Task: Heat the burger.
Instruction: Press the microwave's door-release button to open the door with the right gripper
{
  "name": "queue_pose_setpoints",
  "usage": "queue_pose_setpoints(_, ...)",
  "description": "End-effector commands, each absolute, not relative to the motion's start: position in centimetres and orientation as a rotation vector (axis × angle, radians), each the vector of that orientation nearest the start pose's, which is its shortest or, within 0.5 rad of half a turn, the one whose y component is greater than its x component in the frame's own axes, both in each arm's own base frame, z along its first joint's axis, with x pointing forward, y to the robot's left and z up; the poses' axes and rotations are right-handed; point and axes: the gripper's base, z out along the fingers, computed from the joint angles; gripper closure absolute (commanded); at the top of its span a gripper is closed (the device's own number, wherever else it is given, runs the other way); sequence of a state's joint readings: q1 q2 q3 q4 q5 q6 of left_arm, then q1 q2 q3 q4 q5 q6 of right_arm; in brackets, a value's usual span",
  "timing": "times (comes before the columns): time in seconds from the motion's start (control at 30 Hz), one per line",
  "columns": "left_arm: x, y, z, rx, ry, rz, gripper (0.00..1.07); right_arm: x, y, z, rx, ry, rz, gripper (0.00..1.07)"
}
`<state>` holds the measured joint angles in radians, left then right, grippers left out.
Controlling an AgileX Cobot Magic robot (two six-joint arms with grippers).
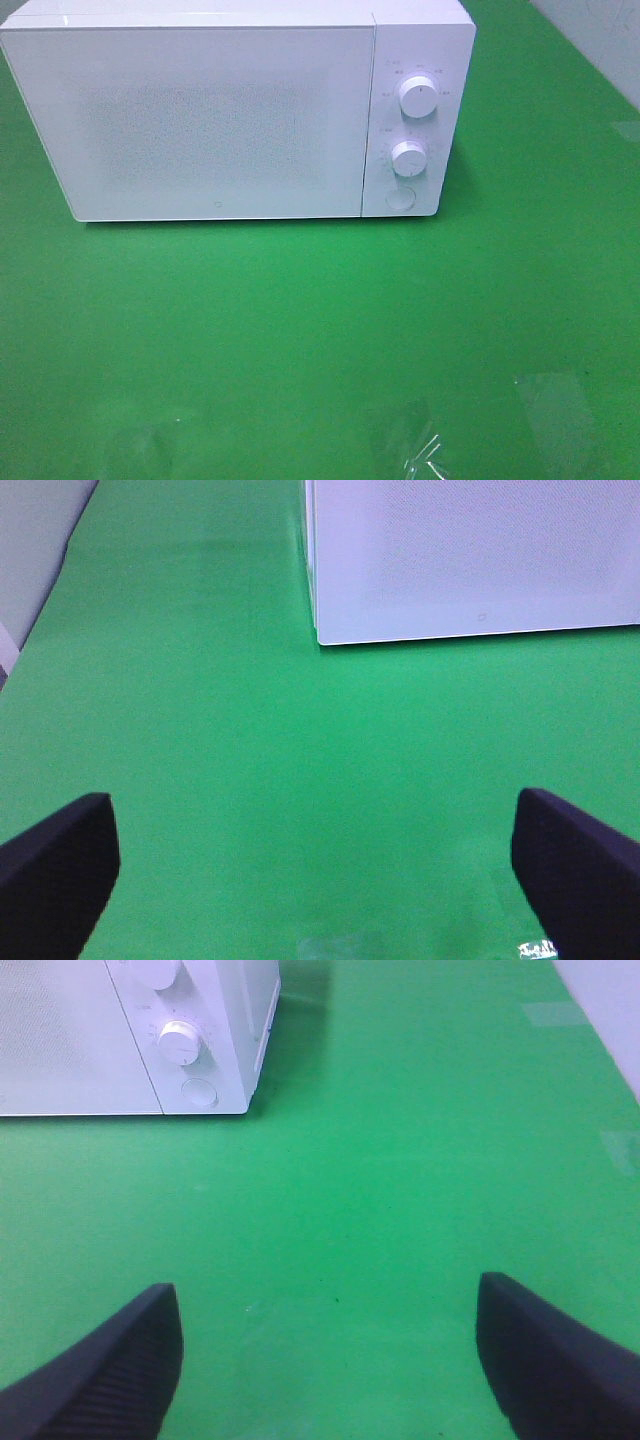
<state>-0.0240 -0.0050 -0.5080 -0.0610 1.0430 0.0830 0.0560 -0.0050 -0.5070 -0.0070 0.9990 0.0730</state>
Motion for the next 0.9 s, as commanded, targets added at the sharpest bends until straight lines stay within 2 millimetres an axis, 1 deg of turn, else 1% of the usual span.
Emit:
queue_pose_setpoints(0.03,-0.9,-0.5,28.0,0.106,1.993,-0.037,0.07,-0.8,-0.2,28.3,0.039,1.949,0.071,0.31)
queue_pose_setpoints(0.63,-0.9,-0.5,28.0,0.108,1.993,-0.036,0.07,-0.8,-0.1,28.4,0.040,1.947,0.075,0.31)
queue_pose_setpoints(0.7,-0.9,-0.5,28.0,0.108,1.993,-0.036,0.07,-0.8,-0.1,28.5,0.040,1.943,0.076,0.31)
queue_pose_setpoints(0.77,-0.9,-0.5,28.0,0.108,1.993,-0.036,0.07,-0.5,-0.1,29.5,0.041,1.943,0.076,0.31)
queue_pose_setpoints(0.8,-0.9,-0.5,28.0,0.108,1.993,-0.036,0.07,-0.5,-0.1,29.5,0.041,1.943,0.076,0.31)
queue_pose_setpoints(0.83,-0.9,-0.5,28.0,0.108,1.993,-0.036,0.07,-0.1,-0.1,30.0,0.044,1.941,0.080,0.31)
queue_pose_setpoints(0.9,-0.9,-0.5,28.0,0.108,1.993,-0.036,0.07,0.1,-0.1,30.2,0.042,1.939,0.080,0.31)
